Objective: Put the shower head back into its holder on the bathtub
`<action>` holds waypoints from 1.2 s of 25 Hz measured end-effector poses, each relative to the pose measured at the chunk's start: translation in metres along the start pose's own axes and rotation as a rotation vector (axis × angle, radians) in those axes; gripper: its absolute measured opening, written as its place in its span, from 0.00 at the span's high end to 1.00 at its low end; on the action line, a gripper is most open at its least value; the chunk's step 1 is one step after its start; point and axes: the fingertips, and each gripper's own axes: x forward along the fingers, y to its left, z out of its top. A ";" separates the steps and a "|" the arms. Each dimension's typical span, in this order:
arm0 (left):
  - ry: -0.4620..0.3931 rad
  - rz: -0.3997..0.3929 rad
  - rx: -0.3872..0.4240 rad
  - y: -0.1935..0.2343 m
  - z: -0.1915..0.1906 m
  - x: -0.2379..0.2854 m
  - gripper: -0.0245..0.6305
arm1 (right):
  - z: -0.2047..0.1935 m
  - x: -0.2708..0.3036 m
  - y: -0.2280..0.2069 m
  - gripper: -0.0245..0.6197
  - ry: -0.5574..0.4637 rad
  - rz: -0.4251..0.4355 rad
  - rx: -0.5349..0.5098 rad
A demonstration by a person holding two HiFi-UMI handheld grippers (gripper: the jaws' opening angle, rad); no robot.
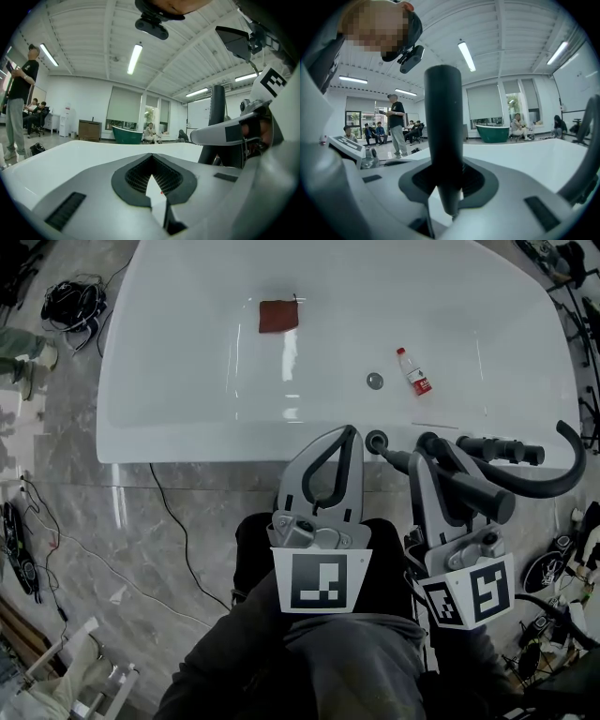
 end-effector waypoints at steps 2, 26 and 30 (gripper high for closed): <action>0.000 0.003 0.000 0.002 -0.002 0.001 0.96 | -0.002 0.002 -0.001 0.79 0.000 0.002 -0.002; 0.028 0.012 -0.014 0.020 -0.031 0.015 0.96 | -0.038 0.029 -0.008 0.79 0.045 -0.005 0.002; 0.035 0.009 -0.018 0.022 -0.034 0.018 0.96 | -0.046 0.032 -0.012 0.79 0.061 -0.012 0.010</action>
